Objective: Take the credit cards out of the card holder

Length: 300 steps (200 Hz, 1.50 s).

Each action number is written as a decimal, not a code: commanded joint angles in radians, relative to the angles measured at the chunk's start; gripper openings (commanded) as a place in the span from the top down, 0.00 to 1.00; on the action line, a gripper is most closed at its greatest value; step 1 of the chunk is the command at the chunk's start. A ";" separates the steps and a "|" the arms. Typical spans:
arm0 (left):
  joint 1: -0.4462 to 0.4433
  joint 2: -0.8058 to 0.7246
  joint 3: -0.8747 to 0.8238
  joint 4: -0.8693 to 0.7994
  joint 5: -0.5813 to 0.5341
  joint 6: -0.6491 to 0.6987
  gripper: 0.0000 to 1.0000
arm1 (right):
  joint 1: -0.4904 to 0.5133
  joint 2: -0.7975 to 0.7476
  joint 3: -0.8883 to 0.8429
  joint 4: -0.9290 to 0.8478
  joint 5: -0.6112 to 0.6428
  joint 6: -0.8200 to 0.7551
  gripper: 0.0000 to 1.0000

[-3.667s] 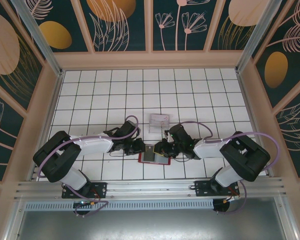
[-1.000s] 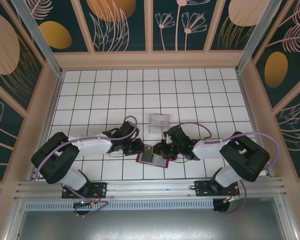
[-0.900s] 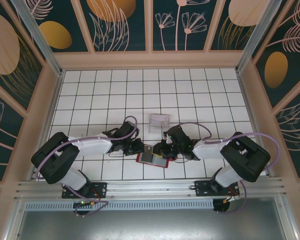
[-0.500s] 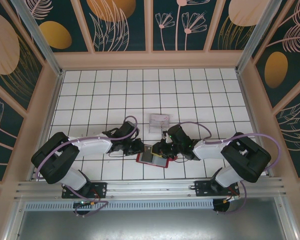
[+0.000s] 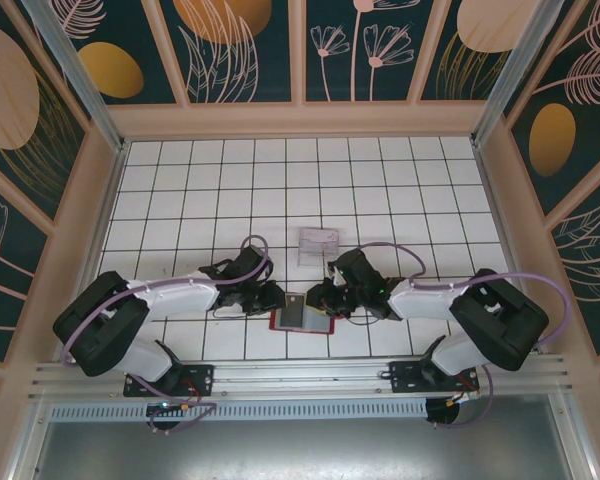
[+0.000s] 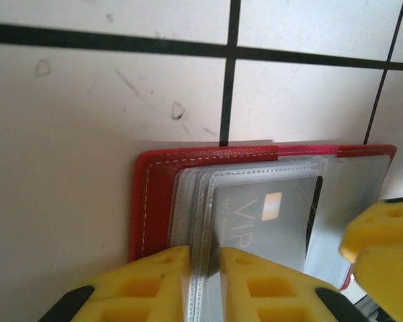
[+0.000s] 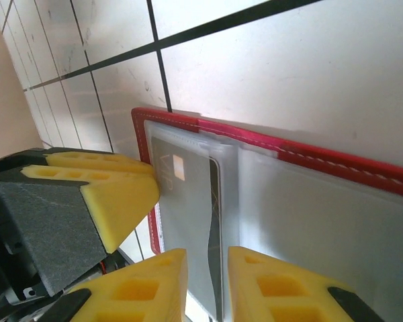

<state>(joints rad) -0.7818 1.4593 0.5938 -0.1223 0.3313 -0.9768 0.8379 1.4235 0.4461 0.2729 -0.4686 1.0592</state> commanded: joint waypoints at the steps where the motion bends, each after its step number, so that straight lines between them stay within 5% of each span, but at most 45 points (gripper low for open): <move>1: -0.007 -0.029 -0.001 -0.114 -0.006 -0.016 0.77 | 0.003 -0.025 0.026 -0.085 0.014 -0.034 0.76; 75: -0.011 -0.064 -0.011 -0.215 -0.015 0.015 0.78 | 0.026 0.014 0.057 -0.093 -0.016 -0.043 0.76; 300: -0.020 0.080 -0.007 -0.174 -0.014 0.055 0.80 | 0.070 0.098 0.125 -0.147 0.028 -0.087 0.83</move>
<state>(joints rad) -0.7895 1.4719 0.6201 -0.2699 0.3603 -0.9440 0.8989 1.5391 0.5617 0.1486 -0.4671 0.9829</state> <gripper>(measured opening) 0.202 0.163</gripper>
